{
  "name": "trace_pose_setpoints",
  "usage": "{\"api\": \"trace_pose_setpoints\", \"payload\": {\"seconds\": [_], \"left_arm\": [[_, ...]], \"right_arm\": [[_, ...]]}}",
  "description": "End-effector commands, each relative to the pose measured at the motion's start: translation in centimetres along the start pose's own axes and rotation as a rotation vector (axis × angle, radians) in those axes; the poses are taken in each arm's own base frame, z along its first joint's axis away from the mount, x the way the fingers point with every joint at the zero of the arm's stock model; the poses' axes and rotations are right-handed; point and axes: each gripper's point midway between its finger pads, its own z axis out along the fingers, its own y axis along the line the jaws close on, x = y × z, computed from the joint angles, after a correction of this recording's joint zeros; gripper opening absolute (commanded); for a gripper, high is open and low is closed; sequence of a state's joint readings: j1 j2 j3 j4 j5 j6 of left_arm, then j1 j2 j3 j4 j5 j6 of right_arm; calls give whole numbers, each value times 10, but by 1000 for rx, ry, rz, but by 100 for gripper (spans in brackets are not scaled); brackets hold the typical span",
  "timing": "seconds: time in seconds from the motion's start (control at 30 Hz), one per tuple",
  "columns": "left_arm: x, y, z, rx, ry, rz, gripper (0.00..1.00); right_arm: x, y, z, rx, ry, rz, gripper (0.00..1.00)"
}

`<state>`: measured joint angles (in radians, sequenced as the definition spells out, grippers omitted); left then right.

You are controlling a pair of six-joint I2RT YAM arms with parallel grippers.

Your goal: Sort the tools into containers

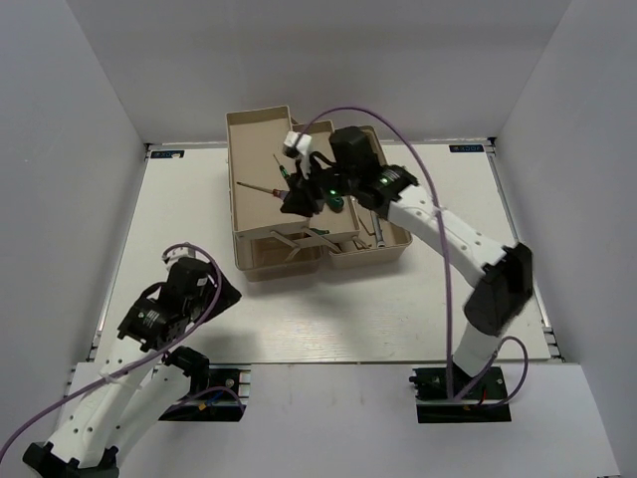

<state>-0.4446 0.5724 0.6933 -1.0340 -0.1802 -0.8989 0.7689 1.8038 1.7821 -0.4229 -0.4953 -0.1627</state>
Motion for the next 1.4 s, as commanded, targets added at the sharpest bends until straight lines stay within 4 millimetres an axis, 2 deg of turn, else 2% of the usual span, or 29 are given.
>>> {"api": "trace_pose_setpoints", "payload": {"seconds": [0.0,0.03,0.07,0.1,0.13,0.17,0.2,0.23,0.27,0.3,0.33,0.4,0.43,0.5,0.53,0.6,0.63,0.67,0.7,0.73,0.9,0.97,1.1,1.13,1.17,1.27,1.3,1.33,1.37], "left_arm": [[0,-2,5,7,0,4,72],[1,-2,7,7,0,4,63],[1,-2,7,7,0,4,54],[7,2,10,4,15,-3,30],[4,-1,9,20,2,-7,23],[6,0,12,18,4,-7,20],[7,-1,12,24,12,-16,20],[7,-1,12,24,12,-16,24],[7,-1,12,24,12,-16,31],[10,-1,13,22,28,-14,39],[10,-1,13,22,28,-14,57],[8,-3,10,14,34,-21,65],[9,-2,11,7,39,-20,68],[7,-2,9,2,32,-20,69],[6,-2,6,3,31,-20,70],[5,-3,5,11,25,-22,70],[6,-2,3,10,26,-31,70],[5,-2,2,17,20,-32,70],[5,-2,2,17,20,-32,70],[6,-1,1,16,21,-43,70],[9,3,-3,11,25,-60,70],[11,5,-1,3,30,-59,70],[16,1,1,15,57,-78,70],[21,3,4,7,82,-75,67],[20,0,5,17,75,-77,65],[19,-7,5,42,81,-79,51],[18,-8,7,42,81,-79,46],[19,-9,7,49,90,-70,33],[20,-9,9,52,88,-71,27]], "right_arm": [[-38,59,-43,-226,-227,-262,29],[-52,84,-70,-274,-304,-405,0],[-26,95,-67,-334,-279,-421,0],[-12,105,-69,-380,-264,-446,0],[13,113,-67,-410,-238,-539,0],[23,117,-67,-429,-218,-552,0],[46,119,-67,-451,-142,-517,0],[57,116,-62,-456,-130,-606,13],[65,122,-57,-478,-109,-625,49],[75,115,-52,-450,-62,-645,57],[82,115,-47,-447,-47,-673,60],[97,107,-26,-375,14,-708,67],[93,98,-18,-321,14,-743,69],[104,101,1,-308,37,-770,70],[106,89,6,-245,73,-785,70],[109,91,24,-226,77,-816,72],[111,83,29,-183,102,-825,72],[104,84,36,-161,70,-849,72],[111,84,44,-155,91,-849,72],[104,80,47,-120,75,-866,72],[102,72,71,-52,87,-898,70],[116,68,83,-45,131,-894,70],[125,61,99,-43,171,-890,67],[126,61,102,-38,180,-898,64],[137,58,108,-46,204,-895,62],[143,52,113,-29,227,-891,39],[141,50,112,-24,226,-892,25],[137,51,110,-22,216,-891,17],[133,51,108,-16,209,-885,10]]}}
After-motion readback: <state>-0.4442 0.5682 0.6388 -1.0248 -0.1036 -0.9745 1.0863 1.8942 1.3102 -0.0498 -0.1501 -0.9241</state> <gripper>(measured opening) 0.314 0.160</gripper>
